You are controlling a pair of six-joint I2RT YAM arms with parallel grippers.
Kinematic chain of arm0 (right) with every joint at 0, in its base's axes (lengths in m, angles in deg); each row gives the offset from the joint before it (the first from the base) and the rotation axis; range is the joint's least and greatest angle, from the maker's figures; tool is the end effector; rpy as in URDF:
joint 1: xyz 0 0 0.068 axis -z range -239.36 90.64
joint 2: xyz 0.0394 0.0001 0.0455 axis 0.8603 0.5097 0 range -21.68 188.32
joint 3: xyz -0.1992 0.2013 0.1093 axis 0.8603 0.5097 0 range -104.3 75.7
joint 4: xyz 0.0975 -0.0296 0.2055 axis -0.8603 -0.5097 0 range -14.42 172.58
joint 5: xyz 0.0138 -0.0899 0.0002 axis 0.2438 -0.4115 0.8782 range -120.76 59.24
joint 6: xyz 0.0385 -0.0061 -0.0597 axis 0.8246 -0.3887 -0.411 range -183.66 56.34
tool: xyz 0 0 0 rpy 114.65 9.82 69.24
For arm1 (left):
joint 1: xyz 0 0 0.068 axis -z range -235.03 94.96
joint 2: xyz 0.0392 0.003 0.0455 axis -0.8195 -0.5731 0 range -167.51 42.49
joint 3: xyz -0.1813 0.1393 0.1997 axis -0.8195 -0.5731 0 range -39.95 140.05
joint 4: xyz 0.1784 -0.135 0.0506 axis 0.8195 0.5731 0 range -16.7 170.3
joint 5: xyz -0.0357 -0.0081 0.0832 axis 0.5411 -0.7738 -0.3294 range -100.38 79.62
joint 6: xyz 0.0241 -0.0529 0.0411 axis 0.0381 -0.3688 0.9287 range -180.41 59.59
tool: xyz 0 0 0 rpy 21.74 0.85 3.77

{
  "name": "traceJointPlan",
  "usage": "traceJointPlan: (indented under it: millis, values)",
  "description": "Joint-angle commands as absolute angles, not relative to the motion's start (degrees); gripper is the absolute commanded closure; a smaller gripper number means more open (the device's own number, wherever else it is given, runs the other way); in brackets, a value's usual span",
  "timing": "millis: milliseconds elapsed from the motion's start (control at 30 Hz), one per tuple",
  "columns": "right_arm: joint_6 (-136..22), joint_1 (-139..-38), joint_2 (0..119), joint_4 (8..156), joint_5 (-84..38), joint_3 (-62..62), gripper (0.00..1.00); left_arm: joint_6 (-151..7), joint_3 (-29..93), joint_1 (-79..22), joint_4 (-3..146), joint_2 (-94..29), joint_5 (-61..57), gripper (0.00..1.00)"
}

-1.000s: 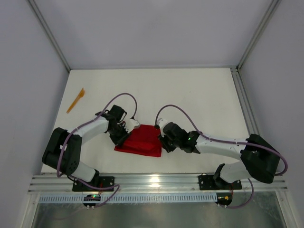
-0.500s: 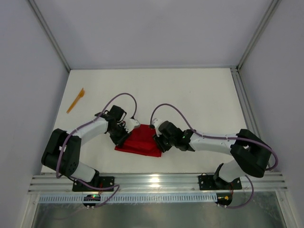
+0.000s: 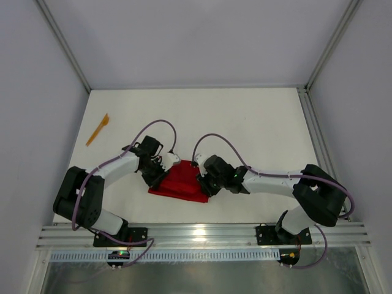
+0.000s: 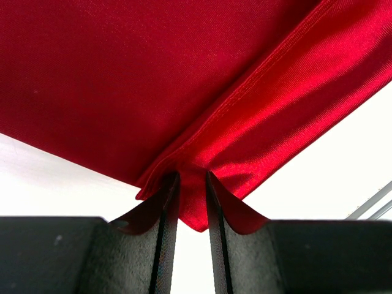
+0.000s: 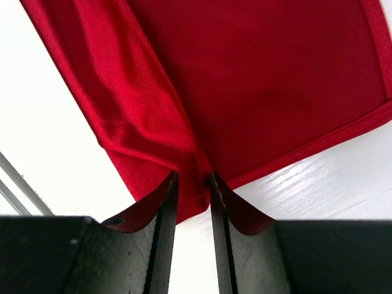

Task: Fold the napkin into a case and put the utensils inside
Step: Fold the lower triangle-folded napkin.

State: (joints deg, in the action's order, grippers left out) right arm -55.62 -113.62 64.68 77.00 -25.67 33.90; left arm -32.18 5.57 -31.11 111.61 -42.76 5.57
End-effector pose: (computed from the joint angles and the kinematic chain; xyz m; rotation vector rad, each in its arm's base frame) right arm 0.1582 0.2288 0.2019 -1.0312 2.3122 0.5708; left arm 0.1971 -0.1050 0.1923 1.3117 2.5839 -0.3940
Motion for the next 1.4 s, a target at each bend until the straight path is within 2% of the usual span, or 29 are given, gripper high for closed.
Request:
traceJointPlan:
  millis: [0, 433, 600, 800, 967, 1367]
  values:
    - [-54.4, -113.6, 63.4, 78.7, -23.2, 34.7, 0.69, -31.7, 2.9, -31.0, 105.4, -45.0, 5.1, 0.73]
    - [-55.5, -111.5, 64.1, 76.3, -26.5, 33.7, 0.69, -31.6, 2.9, -31.0, 105.3, -44.9, 5.1, 0.73]
    - [-54.3, -109.5, 63.0, 78.7, -19.8, 35.4, 0.84, -31.5, 2.7, -31.0, 105.2, -44.9, 5.0, 0.73]
    - [-54.5, -106.3, 61.8, 81.4, -11.4, 37.7, 0.93, -31.4, 2.6, -30.9, 104.9, -45.3, 4.4, 0.73]
    - [-58.5, -105.7, 62.4, 85.7, -2.3, 38.3, 0.97, -31.3, 2.5, -31.0, 104.9, -45.1, 4.1, 0.73]
    - [-60.7, -97.9, 63.3, 94.5, 14.7, 43.4, 0.97, -30.8, 2.2, -31.0, 105.1, -44.5, 4.3, 0.73]
